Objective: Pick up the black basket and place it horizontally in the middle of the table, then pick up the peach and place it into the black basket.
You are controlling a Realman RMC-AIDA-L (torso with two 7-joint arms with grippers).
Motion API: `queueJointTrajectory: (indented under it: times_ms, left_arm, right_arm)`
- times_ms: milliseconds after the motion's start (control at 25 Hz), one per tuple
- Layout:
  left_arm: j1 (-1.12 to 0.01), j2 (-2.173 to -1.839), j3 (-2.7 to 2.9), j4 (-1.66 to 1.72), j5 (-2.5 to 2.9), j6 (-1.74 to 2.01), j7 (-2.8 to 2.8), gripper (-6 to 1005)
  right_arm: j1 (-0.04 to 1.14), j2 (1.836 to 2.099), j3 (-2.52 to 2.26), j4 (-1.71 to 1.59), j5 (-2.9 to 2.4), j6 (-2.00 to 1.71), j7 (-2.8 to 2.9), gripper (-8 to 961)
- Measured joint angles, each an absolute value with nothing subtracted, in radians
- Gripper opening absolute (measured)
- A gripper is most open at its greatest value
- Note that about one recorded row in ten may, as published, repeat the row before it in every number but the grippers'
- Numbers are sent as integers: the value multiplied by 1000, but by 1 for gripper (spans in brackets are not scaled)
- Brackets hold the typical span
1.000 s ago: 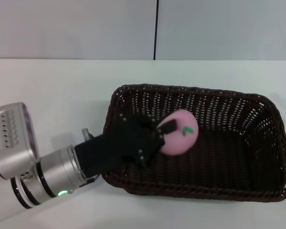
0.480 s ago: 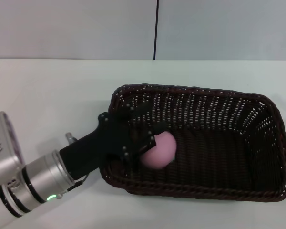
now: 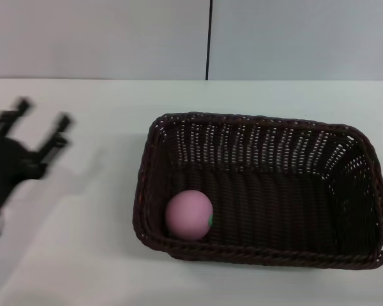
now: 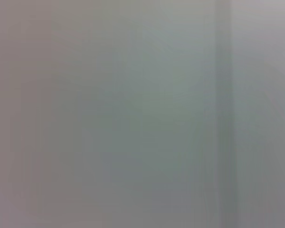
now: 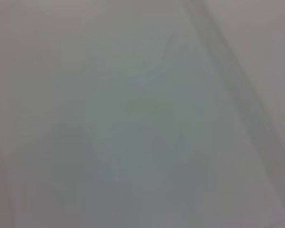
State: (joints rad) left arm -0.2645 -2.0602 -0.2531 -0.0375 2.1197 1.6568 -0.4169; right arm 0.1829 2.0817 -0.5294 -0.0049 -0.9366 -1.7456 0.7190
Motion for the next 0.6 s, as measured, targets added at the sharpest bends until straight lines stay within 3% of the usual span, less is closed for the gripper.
queueJointTrajectory:
  times_ms: [280, 600]
  left_arm:
    - [-148, -2060, -501, -24, 2120, 1674, -359, 797]
    - [-141, -2061, -563, -26, 2120, 1681, -344, 797]
  right_arm:
    - [179, 2085, -356, 124, -863, -1767, 582, 548]
    - [226, 2083, -355, 120, -863, -1761, 581, 548]
